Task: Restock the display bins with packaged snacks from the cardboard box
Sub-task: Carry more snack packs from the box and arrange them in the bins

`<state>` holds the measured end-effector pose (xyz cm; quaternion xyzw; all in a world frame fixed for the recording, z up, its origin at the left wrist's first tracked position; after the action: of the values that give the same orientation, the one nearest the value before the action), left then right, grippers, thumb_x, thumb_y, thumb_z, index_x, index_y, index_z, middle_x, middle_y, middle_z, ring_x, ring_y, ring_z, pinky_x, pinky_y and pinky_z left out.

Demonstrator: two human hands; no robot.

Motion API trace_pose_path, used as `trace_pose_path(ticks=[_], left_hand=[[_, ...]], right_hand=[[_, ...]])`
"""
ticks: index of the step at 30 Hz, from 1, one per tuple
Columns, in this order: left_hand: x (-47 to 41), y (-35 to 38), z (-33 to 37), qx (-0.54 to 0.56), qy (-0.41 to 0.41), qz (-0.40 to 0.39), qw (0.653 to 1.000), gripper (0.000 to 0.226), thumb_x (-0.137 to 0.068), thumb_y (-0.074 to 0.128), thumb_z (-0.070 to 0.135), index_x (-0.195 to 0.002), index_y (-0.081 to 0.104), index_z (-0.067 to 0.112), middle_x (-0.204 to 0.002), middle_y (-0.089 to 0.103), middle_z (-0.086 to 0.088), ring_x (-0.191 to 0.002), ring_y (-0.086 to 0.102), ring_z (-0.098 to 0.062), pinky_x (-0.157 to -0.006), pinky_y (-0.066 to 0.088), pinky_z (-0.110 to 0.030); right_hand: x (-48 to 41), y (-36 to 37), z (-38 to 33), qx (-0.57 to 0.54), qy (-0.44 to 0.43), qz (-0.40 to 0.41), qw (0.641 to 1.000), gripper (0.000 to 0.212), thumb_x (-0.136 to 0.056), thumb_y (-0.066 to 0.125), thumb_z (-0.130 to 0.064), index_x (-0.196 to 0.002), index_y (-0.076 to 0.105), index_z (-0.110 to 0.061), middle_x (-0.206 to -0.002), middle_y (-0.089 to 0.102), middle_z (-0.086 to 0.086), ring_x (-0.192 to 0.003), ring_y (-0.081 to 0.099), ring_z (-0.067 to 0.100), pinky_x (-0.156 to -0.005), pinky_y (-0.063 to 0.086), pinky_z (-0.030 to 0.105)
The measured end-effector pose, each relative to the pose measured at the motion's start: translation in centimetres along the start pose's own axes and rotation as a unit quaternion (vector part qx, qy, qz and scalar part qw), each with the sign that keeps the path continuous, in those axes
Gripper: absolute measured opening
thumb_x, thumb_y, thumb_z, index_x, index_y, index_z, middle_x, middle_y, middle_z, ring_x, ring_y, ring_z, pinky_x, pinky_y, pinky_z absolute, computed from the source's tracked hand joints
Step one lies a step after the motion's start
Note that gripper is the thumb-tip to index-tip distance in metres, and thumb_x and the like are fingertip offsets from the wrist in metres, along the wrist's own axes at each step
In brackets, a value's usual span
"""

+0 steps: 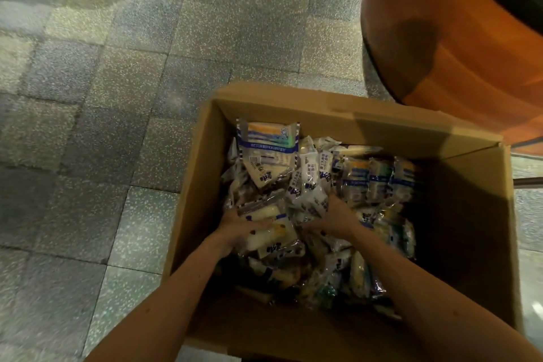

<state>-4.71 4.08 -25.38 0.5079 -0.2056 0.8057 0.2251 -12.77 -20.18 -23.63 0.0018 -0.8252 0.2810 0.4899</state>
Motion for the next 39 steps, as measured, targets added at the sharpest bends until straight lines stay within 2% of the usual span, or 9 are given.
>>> trace_pose_path(ticks=[4, 9, 14, 19, 22, 26, 29, 35, 39], left_hand=[[0.6, 0.9, 0.0, 0.026, 0.002, -0.033, 0.999, 0.08, -0.062, 0.094, 0.018, -0.129, 0.051, 0.018, -0.116, 0.06, 0.001, -0.101, 0.061, -0.014, -0.079, 0.055, -0.03], [1.9, 1.3, 1.5, 0.014, 0.041, -0.044, 0.998, 0.052, -0.077, 0.084, 0.011, -0.113, 0.049, 0.023, -0.097, 0.053, 0.013, -0.083, 0.053, 0.0, -0.062, 0.045, -0.017], [2.7, -0.2, 3.6, -0.001, 0.067, -0.018, 0.998, 0.059, -0.055, 0.093, 0.028, -0.106, 0.065, 0.024, -0.104, 0.074, -0.001, -0.101, 0.07, -0.02, -0.09, 0.057, -0.04], [4.9, -0.8, 8.4, -0.047, 0.127, -0.012, 0.991, 0.037, -0.071, 0.086, 0.016, -0.099, 0.064, 0.026, -0.098, 0.074, 0.001, -0.09, 0.072, -0.015, -0.086, 0.058, -0.038], [6.5, 0.5, 11.6, -0.11, 0.166, -0.046, 0.979, 0.039, -0.072, 0.087, 0.019, -0.101, 0.062, 0.03, -0.099, 0.071, 0.005, -0.093, 0.07, -0.014, -0.079, 0.057, -0.032], [9.6, 3.9, 14.8, -0.209, 0.201, -0.1, 0.952, 0.087, -0.051, 0.094, 0.049, -0.127, 0.061, 0.022, -0.111, 0.071, 0.003, -0.096, 0.069, -0.015, -0.08, 0.057, -0.035], [13.0, 8.8, 15.9, -0.253, 0.217, -0.14, 0.932, 0.106, -0.047, 0.092, 0.058, -0.14, 0.052, 0.026, -0.126, 0.063, 0.003, -0.099, 0.068, -0.015, -0.078, 0.055, -0.035], [23.8, 20.1, 12.6, -0.271, 0.264, -0.229, 0.897, 0.058, -0.082, 0.079, 0.029, -0.127, 0.043, 0.028, -0.105, 0.054, 0.013, -0.08, 0.062, -0.001, -0.062, 0.047, -0.017], [31.6, 26.0, 5.5, -0.307, 0.243, -0.296, 0.871, 0.082, -0.06, 0.087, 0.046, -0.129, 0.051, 0.023, -0.13, 0.057, 0.001, -0.108, 0.058, -0.024, -0.08, 0.052, -0.038]], right_hand=[[0.5, -0.3, 0.5, -0.067, 0.014, -0.021, 0.997, 0.058, -0.072, 0.089, -0.031, -0.119, 0.061, -0.011, -0.113, 0.066, 0.0, -0.097, 0.066, 0.02, -0.087, 0.058, 0.035], [1.2, -0.4, 1.6, -0.083, 0.028, -0.004, 0.996, 0.073, -0.064, 0.093, -0.028, -0.125, 0.059, -0.005, -0.121, 0.066, 0.01, -0.105, 0.065, 0.026, -0.092, 0.058, 0.043], [3.2, -1.9, 0.9, -0.125, 0.017, 0.033, 0.991, 0.047, -0.076, 0.087, -0.026, -0.11, 0.056, -0.015, -0.11, 0.067, 0.002, -0.093, 0.065, 0.018, -0.082, 0.057, 0.033], [4.8, -3.8, 0.7, -0.156, 0.011, 0.019, 0.988, 0.033, -0.086, 0.079, -0.026, -0.105, 0.055, -0.012, -0.101, 0.064, 0.003, -0.082, 0.062, 0.012, -0.072, 0.056, 0.025], [6.8, -4.6, 0.5, -0.147, 0.001, 0.008, 0.989, 0.061, -0.078, 0.083, -0.035, -0.124, 0.054, -0.008, -0.123, 0.065, 0.008, -0.1, 0.065, 0.021, -0.09, 0.057, 0.038], [11.3, -5.9, 2.2, -0.189, -0.023, 0.011, 0.982, 0.02, -0.081, 0.082, -0.023, -0.093, 0.067, -0.016, -0.088, 0.073, 0.0, -0.078, 0.071, 0.011, -0.072, 0.059, 0.026], [16.5, -6.8, 6.2, -0.25, -0.027, 0.063, 0.966, 0.028, -0.078, 0.085, -0.028, -0.098, 0.067, -0.02, -0.09, 0.074, -0.002, -0.08, 0.072, 0.011, -0.075, 0.061, 0.03], [30.0, -4.3, 15.9, -0.381, -0.042, 0.179, 0.906, 0.041, -0.071, 0.087, -0.036, -0.098, 0.071, -0.01, -0.092, 0.076, 0.008, -0.085, 0.073, 0.026, -0.08, 0.06, 0.042], [41.3, 1.2, 22.7, -0.478, -0.035, 0.26, 0.838, 0.035, -0.079, 0.079, -0.025, -0.102, 0.069, -0.002, -0.09, 0.077, 0.009, -0.077, 0.075, 0.022, -0.068, 0.06, 0.029]])
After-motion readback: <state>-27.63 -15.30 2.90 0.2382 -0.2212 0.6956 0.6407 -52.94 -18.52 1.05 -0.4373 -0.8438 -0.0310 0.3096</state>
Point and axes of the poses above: each hand's wrist, its own x-axis away from the middle knuckle, its own y-axis out of the palm, z = x × y, the point moved 10 cm from there along -x, towards the middle knuckle
